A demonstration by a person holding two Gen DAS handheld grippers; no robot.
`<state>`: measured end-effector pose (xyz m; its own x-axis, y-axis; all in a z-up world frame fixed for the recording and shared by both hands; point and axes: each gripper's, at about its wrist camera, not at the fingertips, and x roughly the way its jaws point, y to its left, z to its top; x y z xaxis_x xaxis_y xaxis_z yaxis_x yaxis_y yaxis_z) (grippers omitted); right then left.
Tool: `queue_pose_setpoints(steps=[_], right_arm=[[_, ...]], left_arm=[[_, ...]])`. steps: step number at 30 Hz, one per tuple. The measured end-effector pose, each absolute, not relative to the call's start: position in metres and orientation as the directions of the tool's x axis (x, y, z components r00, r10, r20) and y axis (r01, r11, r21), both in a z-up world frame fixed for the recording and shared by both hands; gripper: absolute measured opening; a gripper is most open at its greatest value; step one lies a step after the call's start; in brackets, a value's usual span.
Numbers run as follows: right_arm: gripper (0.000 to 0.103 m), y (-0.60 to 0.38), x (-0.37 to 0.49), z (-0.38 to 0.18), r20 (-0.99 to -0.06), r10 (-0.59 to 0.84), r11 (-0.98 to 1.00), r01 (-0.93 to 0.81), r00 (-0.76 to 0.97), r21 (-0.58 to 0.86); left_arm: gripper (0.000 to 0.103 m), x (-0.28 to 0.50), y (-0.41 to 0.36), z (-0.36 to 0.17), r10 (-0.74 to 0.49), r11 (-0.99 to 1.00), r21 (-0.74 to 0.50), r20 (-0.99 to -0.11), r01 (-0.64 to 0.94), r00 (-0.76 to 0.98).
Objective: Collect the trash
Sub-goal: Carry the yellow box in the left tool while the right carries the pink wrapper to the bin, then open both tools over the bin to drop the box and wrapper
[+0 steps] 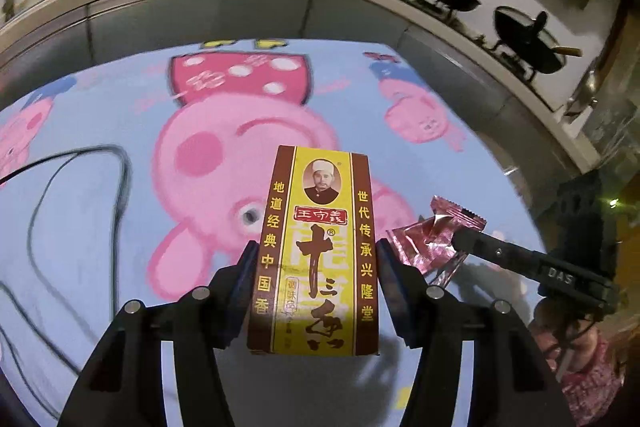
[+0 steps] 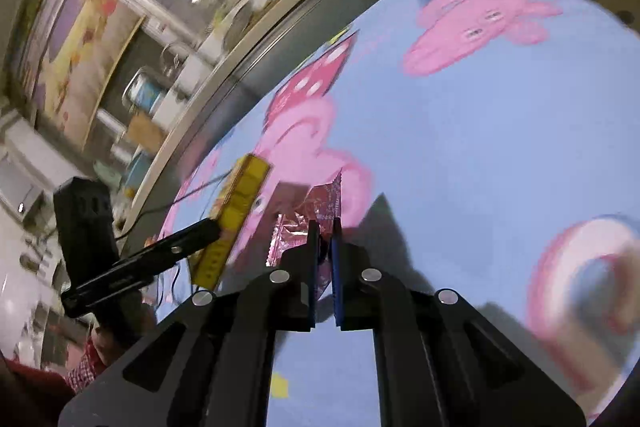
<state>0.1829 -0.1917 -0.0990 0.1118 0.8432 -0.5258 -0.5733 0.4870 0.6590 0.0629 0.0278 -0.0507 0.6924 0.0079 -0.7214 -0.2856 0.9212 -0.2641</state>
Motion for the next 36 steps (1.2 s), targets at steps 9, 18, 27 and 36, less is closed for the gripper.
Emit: queue_pose_setpoints(steps=[9,18,27,36], right_arm=[[0.005,-0.308,0.247,-0.098,-0.515,0.774,0.631,-0.374,0.369,0.68],[0.006,-0.413,0.325,-0.086,-0.521,0.623,0.726,-0.185,0.584,0.662],[0.013,-0.417,0.362,-0.094,-0.565,0.572,0.78,-0.181,0.595,0.599],[0.035,-0.412,0.333,-0.089,-0.532,0.549,0.788,-0.188,0.645,0.586]], left_arm=[[0.059,0.178,-0.066,-0.028,-0.169,0.959,-0.279,-0.704,-0.05,0.69],[0.058,0.32,-0.17,-0.025,-0.341,0.929,-0.351,-0.695,0.115,0.633],[0.065,0.385,-0.213,-0.051,-0.336,0.934,-0.34,-0.741,0.106,0.582],[0.073,0.363,-0.188,-0.037,-0.297,0.939,-0.341,-0.712,0.057,0.636]])
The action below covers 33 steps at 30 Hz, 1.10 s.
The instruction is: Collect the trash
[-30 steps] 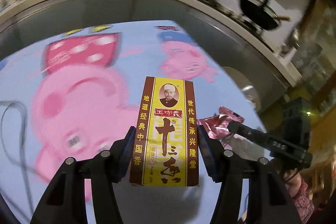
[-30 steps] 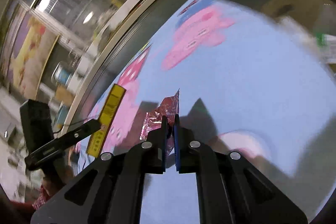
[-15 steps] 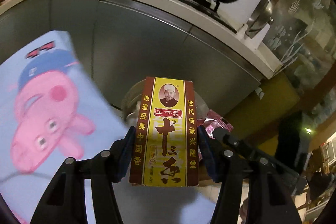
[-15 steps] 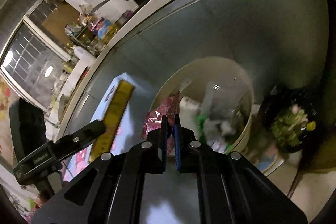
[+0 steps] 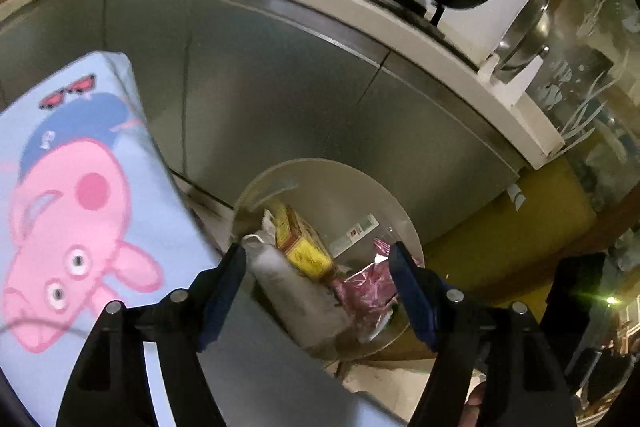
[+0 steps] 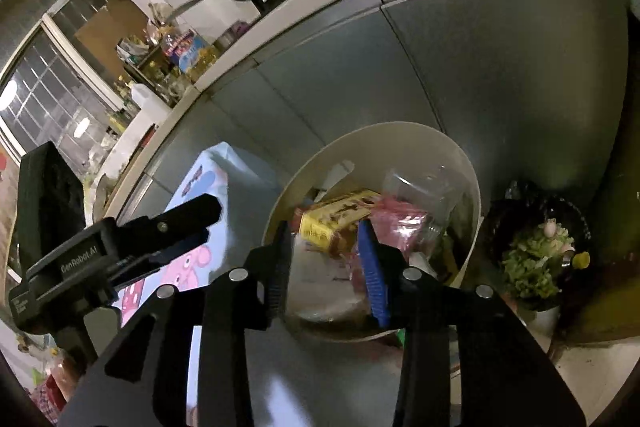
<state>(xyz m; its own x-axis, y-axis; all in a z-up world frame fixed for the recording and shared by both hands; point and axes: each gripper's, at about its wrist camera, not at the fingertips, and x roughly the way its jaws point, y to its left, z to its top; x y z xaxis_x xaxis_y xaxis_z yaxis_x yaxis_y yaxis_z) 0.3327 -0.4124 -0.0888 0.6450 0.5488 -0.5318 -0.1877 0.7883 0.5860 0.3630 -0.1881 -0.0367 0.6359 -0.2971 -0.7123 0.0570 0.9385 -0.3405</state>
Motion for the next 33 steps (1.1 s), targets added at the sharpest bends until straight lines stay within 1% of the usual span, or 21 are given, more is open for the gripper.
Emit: queue_pose_setpoints(steps=[3,4,10,15,22,24,27,30,33], right_arm=[[0.035,-0.409,0.311,-0.085,-0.514,0.562,0.776,-0.199,0.648,0.598],[0.035,-0.407,0.301,-0.084,-0.511,0.564,0.776,-0.204,0.649,0.597],[0.035,-0.387,0.241,-0.081,-0.498,0.574,0.772,-0.228,0.65,0.593],[0.036,-0.363,0.197,-0.071,-0.493,0.593,0.771,-0.272,0.637,0.576],[0.04,-0.339,0.146,-0.049,-0.471,0.589,0.78,-0.309,0.656,0.544],[0.04,-0.334,0.138,-0.047,-0.476,0.59,0.781,-0.312,0.652,0.541],[0.042,-0.325,0.126,-0.045,-0.487,0.591,0.783,-0.31,0.644,0.54],[0.043,-0.317,0.118,-0.041,-0.493,0.599,0.778,-0.312,0.631,0.545],[0.043,-0.312,0.115,-0.033,-0.49,0.606,0.773,-0.319,0.627,0.548]], left_arm=[[0.074,0.336,-0.178,-0.021,-0.265,0.952,-0.299,-0.683,0.07,0.681],[0.075,0.329,-0.175,-0.018,-0.252,0.956,-0.285,-0.679,0.069,0.69],[0.081,0.255,-0.146,-0.005,-0.083,0.993,-0.118,-0.642,0.009,0.762],[0.082,0.207,-0.12,-0.006,0.004,0.997,-0.053,-0.638,-0.05,0.77],[0.083,0.153,-0.089,-0.001,0.103,0.992,0.005,-0.624,-0.129,0.775],[0.084,0.141,-0.085,0.002,0.116,0.99,0.01,-0.612,-0.14,0.782],[0.089,0.122,-0.077,0.006,0.128,0.988,0.003,-0.595,-0.157,0.794],[0.089,0.109,-0.071,0.009,0.134,0.985,-0.007,-0.586,-0.171,0.799],[0.09,0.102,-0.064,0.01,0.142,0.982,-0.013,-0.596,-0.187,0.79]])
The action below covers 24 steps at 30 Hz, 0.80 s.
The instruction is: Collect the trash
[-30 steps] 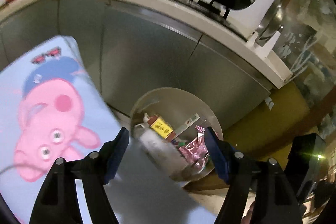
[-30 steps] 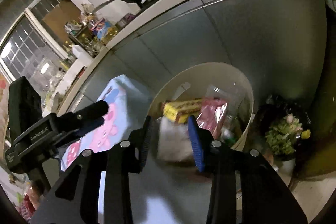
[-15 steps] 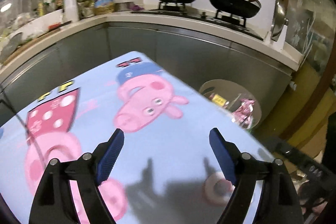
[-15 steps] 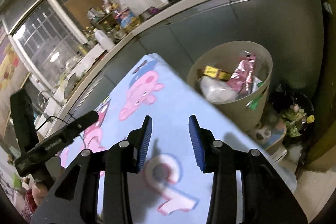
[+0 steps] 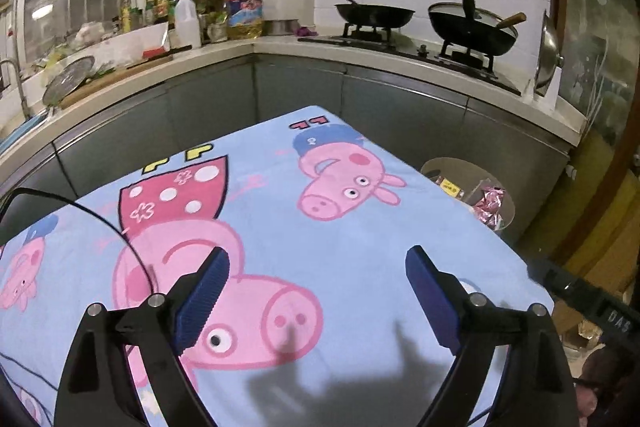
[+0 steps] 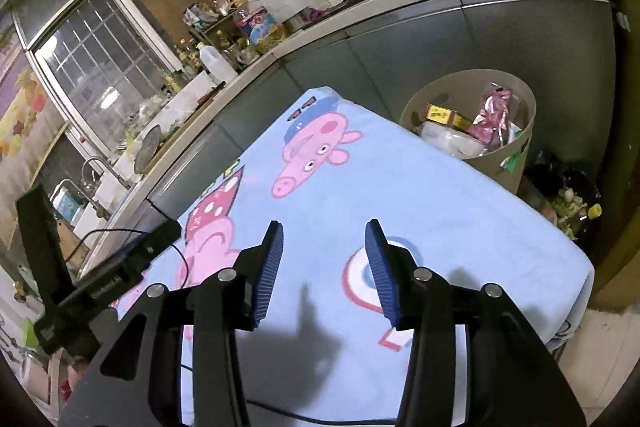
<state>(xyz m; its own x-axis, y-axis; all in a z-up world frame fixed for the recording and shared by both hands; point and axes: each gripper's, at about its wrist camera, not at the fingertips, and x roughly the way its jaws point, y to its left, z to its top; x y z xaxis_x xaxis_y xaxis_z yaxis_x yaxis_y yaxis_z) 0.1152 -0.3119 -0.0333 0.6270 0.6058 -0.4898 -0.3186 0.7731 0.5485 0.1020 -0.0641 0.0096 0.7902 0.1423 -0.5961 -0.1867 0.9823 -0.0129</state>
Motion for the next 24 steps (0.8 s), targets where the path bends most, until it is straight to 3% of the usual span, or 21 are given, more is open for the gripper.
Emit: queue_pose_setpoints(steps=[6,24], right_arm=[[0.043,-0.297,0.106,-0.016,-0.507,0.595,0.787,-0.328,0.624,0.522],[0.043,-0.26,0.077,0.004,-0.606,0.427,0.882,-0.16,0.671,0.444]], left_arm=[[0.1,0.095,-0.049,0.008,0.15,0.976,-0.036,-0.605,-0.215,0.782],[0.1,0.105,-0.015,-0.005,0.084,0.991,-0.035,-0.601,-0.131,0.795]])
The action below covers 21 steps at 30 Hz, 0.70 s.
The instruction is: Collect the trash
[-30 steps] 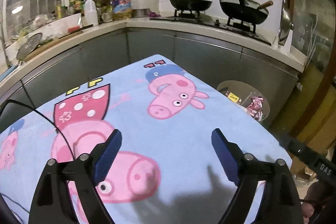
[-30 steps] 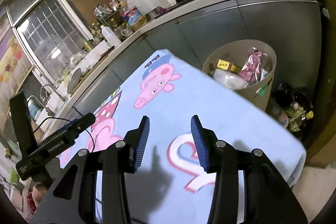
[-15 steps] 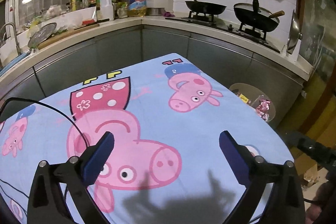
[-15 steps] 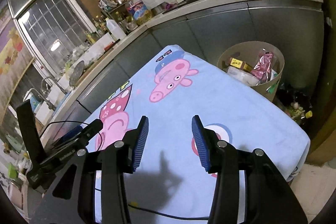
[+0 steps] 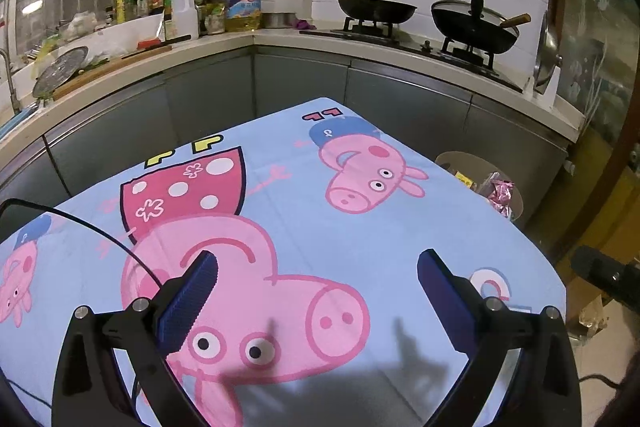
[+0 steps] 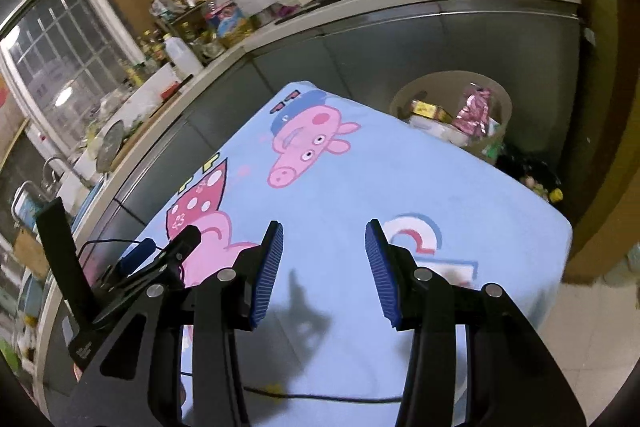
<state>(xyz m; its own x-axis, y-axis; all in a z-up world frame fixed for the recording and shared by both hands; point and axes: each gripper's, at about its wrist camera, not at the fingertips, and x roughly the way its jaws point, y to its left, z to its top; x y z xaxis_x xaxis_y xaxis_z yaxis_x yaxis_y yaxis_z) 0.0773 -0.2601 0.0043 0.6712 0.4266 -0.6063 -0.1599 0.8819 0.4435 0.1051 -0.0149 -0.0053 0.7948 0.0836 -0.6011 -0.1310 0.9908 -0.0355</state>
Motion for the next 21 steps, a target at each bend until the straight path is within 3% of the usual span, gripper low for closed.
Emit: queue_pose_setpoints(steps=[10,21], right_arm=[[0.045,-0.295,0.045,-0.002,-0.588,0.401,0.879,-0.113,0.703,0.464],[0.047,-0.312,0.059,-0.005,-0.534,0.539,0.81,-0.226,0.651,0.541]], left_arm=[[0.1,0.102,-0.045,-0.011,0.099,0.994,0.022,-0.603,-0.108,0.791],[0.1,0.081,-0.076,0.008,0.219,0.976,0.115,-0.593,-0.187,0.775]])
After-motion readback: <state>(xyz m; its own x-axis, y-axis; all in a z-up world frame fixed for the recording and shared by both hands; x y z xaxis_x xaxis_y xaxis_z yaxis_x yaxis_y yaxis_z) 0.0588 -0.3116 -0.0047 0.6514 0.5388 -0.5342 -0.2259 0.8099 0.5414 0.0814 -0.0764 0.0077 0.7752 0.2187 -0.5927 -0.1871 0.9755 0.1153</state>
